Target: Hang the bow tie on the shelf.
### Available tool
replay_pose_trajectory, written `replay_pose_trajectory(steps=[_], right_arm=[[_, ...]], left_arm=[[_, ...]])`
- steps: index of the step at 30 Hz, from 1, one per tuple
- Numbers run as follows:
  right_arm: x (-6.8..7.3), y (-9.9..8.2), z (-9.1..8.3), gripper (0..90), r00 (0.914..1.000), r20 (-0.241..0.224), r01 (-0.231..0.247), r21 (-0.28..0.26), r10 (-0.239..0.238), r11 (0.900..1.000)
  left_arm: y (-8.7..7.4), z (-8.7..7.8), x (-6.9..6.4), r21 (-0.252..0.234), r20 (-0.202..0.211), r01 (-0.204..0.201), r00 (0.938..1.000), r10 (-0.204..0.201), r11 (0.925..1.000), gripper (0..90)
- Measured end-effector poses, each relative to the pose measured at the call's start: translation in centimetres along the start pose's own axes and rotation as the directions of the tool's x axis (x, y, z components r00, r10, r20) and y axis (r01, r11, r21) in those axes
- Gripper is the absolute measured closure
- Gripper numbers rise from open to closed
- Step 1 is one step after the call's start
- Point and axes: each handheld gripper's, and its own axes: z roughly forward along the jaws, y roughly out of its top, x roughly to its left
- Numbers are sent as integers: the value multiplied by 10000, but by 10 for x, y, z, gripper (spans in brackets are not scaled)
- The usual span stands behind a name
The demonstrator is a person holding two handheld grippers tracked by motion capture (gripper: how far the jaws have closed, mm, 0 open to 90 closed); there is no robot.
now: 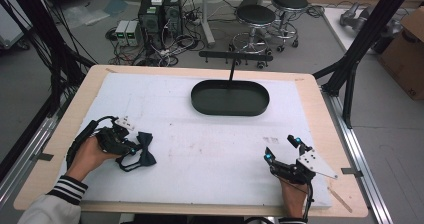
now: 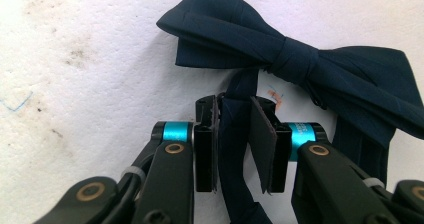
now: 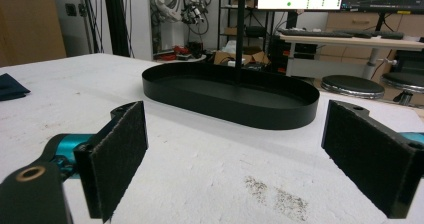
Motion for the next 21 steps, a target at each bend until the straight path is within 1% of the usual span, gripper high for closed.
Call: replay_pose_trajectory(steps=[3,4,6,8,10,11,13,14,17,19,21], right_arm=[[0,0,0,103,10000,0,7,-16,-7,10000],[0,0,0,103,10000,5,39,-34,-39,10000],[0,0,0,103,10000,8,36,-35,-36,10000],[0,0,0,103,10000,-1,0,-7,0,10000],[0,0,0,103,10000,5,4,-3,-4,10000],[0,0,0,103,10000,8,31,-31,-31,10000],[0,0,0,103,10000,5,3,-8,-3,10000],[0,0,0,103,10000,7,6,-5,-6,10000],[0,0,0,103,10000,7,40,-34,-40,10000],[0,0,0,103,10000,6,42,-31,-42,10000],[0,0,0,103,10000,9,-3,-12,3,10000]], left_arm=[[1,-1,-1,93,-118,-179,9998,180,9998,742],[1,0,-3,27,-142,-131,9998,132,9999,748],[1,-2,-3,5,-229,-265,9994,265,9996,763],[1,-3,-5,-120,-312,-219,9993,215,9997,777],[1,-5,-5,-229,-251,-219,9995,213,9995,805],[1,-6,-5,-209,-199,-244,9995,240,9995,824],[1,-8,-6,-474,-55,-143,9999,141,9988,851],[1,-9,-7,-511,-162,-202,9997,193,9985,867],[0,-9,-7,-561,-328,-276,9991,258,9980,869],[0,-8,-7,-619,-212,-229,9995,217,9978,870],[0,-9,-7,-686,-302,-287,9992,267,9972,870]])
